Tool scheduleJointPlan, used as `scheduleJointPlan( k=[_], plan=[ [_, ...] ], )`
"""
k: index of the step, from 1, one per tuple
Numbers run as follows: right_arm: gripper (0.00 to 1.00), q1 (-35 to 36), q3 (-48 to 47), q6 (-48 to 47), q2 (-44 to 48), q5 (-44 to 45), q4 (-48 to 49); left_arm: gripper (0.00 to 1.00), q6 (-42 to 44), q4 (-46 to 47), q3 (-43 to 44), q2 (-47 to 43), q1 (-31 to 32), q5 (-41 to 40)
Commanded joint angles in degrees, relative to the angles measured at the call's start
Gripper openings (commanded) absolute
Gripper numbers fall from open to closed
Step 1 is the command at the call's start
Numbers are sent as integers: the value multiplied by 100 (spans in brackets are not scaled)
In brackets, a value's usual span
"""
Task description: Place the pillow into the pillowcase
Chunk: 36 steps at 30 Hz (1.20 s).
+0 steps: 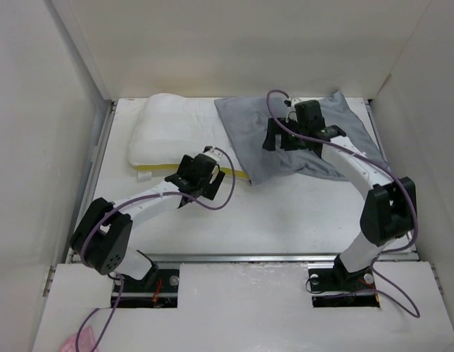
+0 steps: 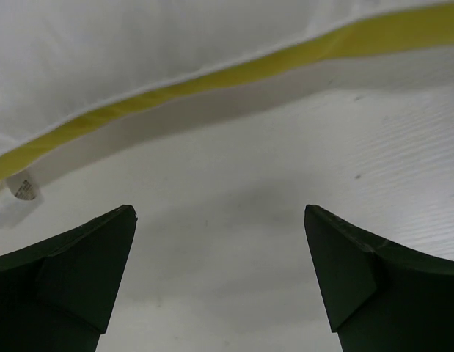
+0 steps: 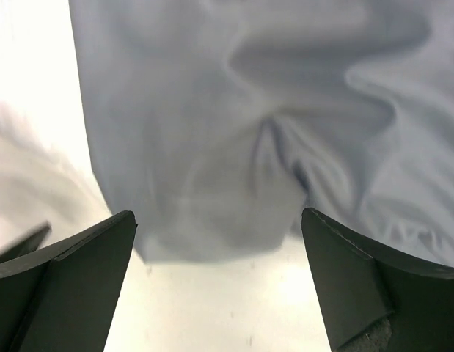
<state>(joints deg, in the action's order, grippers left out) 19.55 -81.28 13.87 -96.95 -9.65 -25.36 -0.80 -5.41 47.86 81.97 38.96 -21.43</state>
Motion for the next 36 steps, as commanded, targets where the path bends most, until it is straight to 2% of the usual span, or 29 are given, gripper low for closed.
scheduleJointPlan(
  k=[1, 5, 6, 8, 10, 14, 17, 18, 19, 21, 23, 25, 27, 31, 32, 36],
  plan=[
    [100, -22, 575, -174, 395, -386, 32, 100, 1386, 723, 48, -85, -370, 373],
    [100, -22, 893, -305, 475, -775, 32, 100, 2599, 1577, 49, -138, -819, 902],
    [100, -22, 894, -306, 527, -775, 32, 100, 2889, 1674, 48, -138, -916, 1287],
    [100, -22, 956, -358, 528, -836, 32, 100, 3416, 1736, 48, -76, -1048, 1378],
    [100, -22, 956, -411, 580, -837, 32, 100, 3708, 1815, 48, 98, -1206, 1834],
    [100, -22, 1008, -473, 580, -837, 32, 99, 4341, 1570, 276, 615, -1347, 2195],
    [100, -22, 1008, -534, 642, -985, -39, 88, 4482, 1000, 951, 1230, -1400, 2405],
    [99, -22, 1104, -534, 720, -986, -39, 80, 4544, 572, 1389, 1399, -1461, 2572],
    [99, 118, 1227, -534, 782, -847, -108, 48, 4545, 419, 1619, 1566, -1461, 2643],
    [97, 381, 1315, -534, 1001, -330, -162, 23, 4318, 77, 2067, 2039, -1461, 2644],
    [97, 996, 1526, -439, 1229, 855, -92, 0, 4150, -609, 2815, 2295, -1461, 2818],
    [95, 1357, 1580, -122, 1231, 1681, -22, 0, 3809, -907, 3306, 2455, -1461, 2933],
    [92, 1604, 1728, 184, 1170, 1913, 346, 0, 3711, -909, 3371, 2455, -1461, 3397],
    [76, 1675, 1799, 589, 916, 2229, 1173, 0, 3482, -427, 2924, 1851, -1339, 3567],
    [70, 1675, 1738, 704, 862, 2674, 1226, 0, 3481, -426, 2766, 1753, -1338, 3567],
    [69, 1675, 1396, 775, 546, 3363, 1350, 0, 3306, -408, 2502, 1401, -1215, 3690]
  ],
)
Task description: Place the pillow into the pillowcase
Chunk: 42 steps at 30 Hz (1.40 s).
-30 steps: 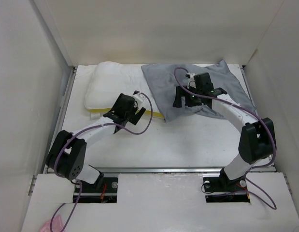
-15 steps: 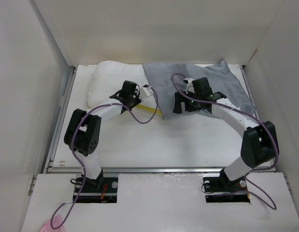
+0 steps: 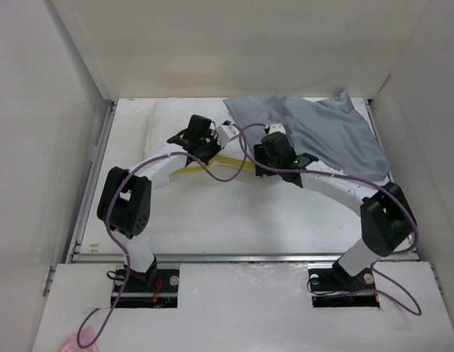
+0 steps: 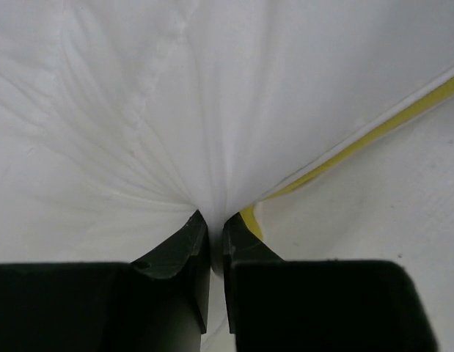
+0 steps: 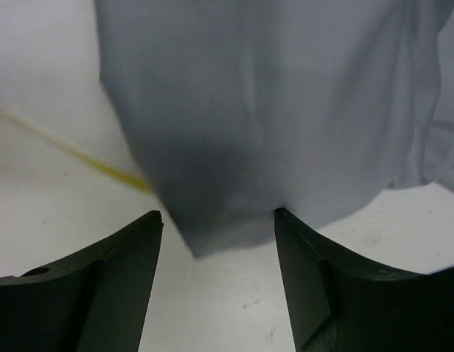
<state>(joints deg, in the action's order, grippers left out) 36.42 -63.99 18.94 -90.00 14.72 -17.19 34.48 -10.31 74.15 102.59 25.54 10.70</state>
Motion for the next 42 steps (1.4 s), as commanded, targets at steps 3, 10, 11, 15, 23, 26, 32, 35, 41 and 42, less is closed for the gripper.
scheduleJointPlan(
  k=[3, 10, 11, 15, 23, 26, 32, 35, 41, 42],
  plan=[
    [65, -13, -439, 268, -465, 1121, 463, 0, -581, 308, -347, -827, 127, 478],
    [10, -13, -378, 391, -450, 585, 85, 0, -1214, 502, -349, -828, 127, 293],
    [10, 135, -378, 391, -370, 645, -38, 0, -1285, 503, -349, -828, 127, 292],
    [10, 198, -430, 391, 112, 357, -302, 0, -1777, 766, -349, -881, 179, 625],
    [4, 357, -957, 296, -69, -127, -268, 0, -3121, 890, -331, -1048, 767, -93],
    [2, 357, -1291, 50, -447, -898, 83, 0, -3500, 890, -217, -1109, 935, 19],
    [0, 357, -2074, -444, -950, -3007, 172, 0, -4264, 1022, -15, -1302, 1313, -524],
    [0, 357, -1725, -628, -696, -4383, 470, 0, -4633, 1144, -15, -1355, 1313, -736],
    [15, 357, -757, -953, 0, -5867, 1341, 0, -5038, 1285, -137, -1355, 1313, -763],
    [19, 357, -590, -1014, 0, -5867, 1341, 0, -5091, 1364, -242, -1355, 1313, -762]
  ],
)
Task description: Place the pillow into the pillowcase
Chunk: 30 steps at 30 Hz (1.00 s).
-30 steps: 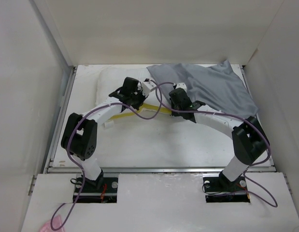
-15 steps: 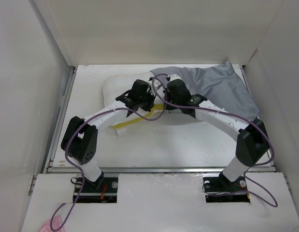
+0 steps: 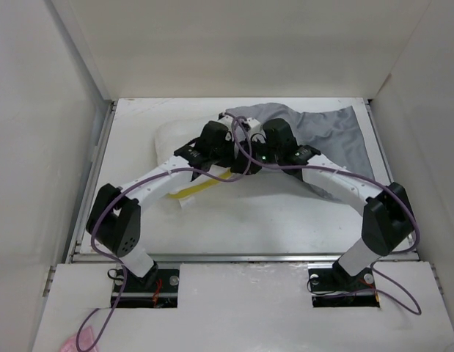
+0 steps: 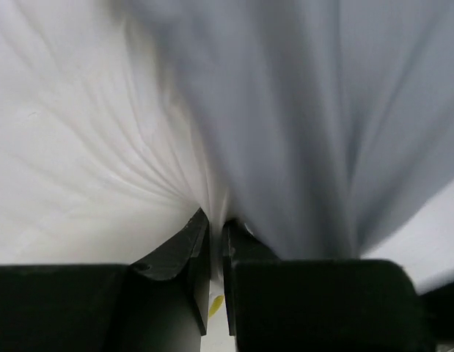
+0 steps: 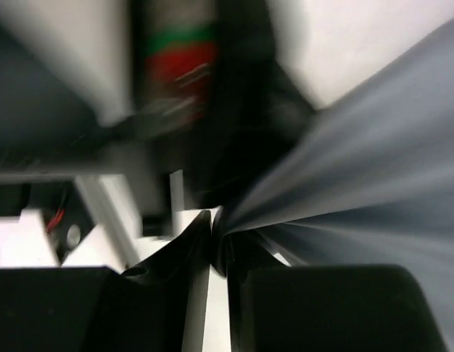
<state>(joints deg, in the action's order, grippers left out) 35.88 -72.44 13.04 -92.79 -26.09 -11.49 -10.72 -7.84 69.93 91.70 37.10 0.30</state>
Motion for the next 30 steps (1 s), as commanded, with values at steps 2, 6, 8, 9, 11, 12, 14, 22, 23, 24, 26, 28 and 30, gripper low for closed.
scheduleJointPlan(
  k=[2, 6, 8, 9, 11, 12, 14, 22, 23, 24, 26, 28, 30],
  plan=[
    [19, 332, 458, -477, 279, -1890, 980, 0, -712, 1222, 48, -398, 157, 340],
    [22, 262, 924, -636, 279, -1875, 1710, 0, -852, 1398, -199, -521, 157, 515],
    [26, 262, 995, -933, 218, -1952, 1764, 0, -905, 1399, -199, -522, 157, 515],
    [28, 262, 1082, -1030, 218, -1953, 1833, 0, -905, 1399, -269, -522, 157, 515],
    [38, 209, 1136, -1180, 218, -1830, 1695, 0, -958, 1399, -269, -574, 157, 515],
    [45, 209, 1136, -1337, 374, -1752, 1554, 4, -958, 1338, -269, -574, 157, 515],
    [63, 209, 1188, -1453, 595, -1350, 1291, 40, -897, 1040, -269, -776, 157, 358],
    [99, 95, 1611, -1049, 2141, 1349, 79, 100, -1229, -121, -586, -1786, 43, -1152],
    [99, 43, 1541, -875, 2143, 1665, -72, 100, -1344, -191, -656, -1970, -44, -1276],
    [99, -36, 1453, -873, 2143, 2121, -238, 100, -1449, -253, -743, -2050, -237, -1434],
    [99, -177, 1006, -594, 1855, 2528, -766, 100, -1598, -323, -744, -2165, -457, -1794],
    [99, -431, 463, -426, 1573, 2757, -1004, 100, -1600, -377, -622, -2165, -896, -1875],
    [99, -493, 92, -337, 1125, 2828, -1118, 100, -1365, -316, -472, -1930, -1369, -1885]
  ],
)
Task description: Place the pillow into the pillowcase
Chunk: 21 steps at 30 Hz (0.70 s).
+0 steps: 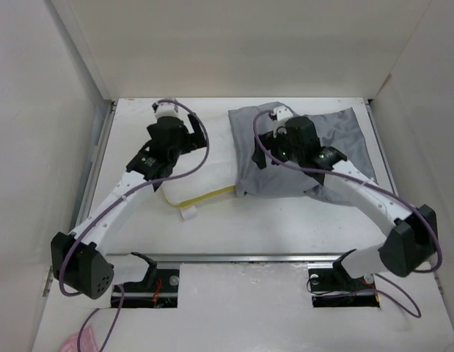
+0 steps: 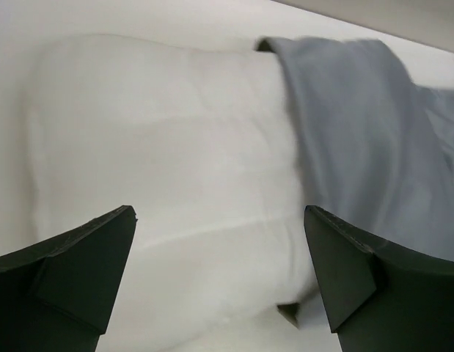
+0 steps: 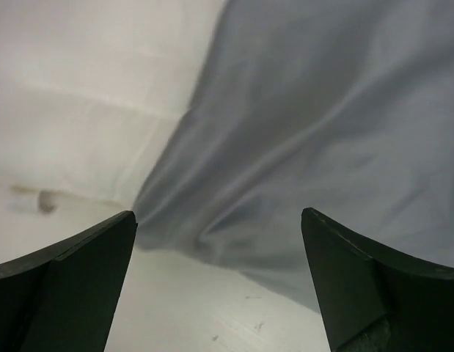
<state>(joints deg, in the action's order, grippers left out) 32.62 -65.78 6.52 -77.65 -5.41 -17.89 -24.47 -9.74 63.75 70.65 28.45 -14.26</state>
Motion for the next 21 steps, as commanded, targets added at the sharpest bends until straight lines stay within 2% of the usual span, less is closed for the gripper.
scheduleJointPlan(
  k=[1, 7, 10, 11, 16, 21],
  plan=[
    [99, -168, -777, 314, -548, 987, -539, 100, 12, -73, 373, 307, -681, -428],
    [99, -168, -2376, 314, -1786, 1428, -838, 100, 503, -134, 1376, 1825, -2016, 1064],
    [99, -168, -3080, 226, -2392, 1560, -918, 100, 767, -142, 1947, 2477, -2378, 1582],
    [99, -168, -3247, 226, -2552, 1560, -988, 100, 838, -351, 2366, 2950, -2527, 1689],
    [99, -168, -4633, 165, -3642, 1560, -1286, 100, 1146, -977, 3214, 4131, -2643, 1707],
    [99, -2, -5778, -89, -4855, 1842, -1436, 100, 1286, -767, 3012, 4544, -2704, 2041]
  ],
)
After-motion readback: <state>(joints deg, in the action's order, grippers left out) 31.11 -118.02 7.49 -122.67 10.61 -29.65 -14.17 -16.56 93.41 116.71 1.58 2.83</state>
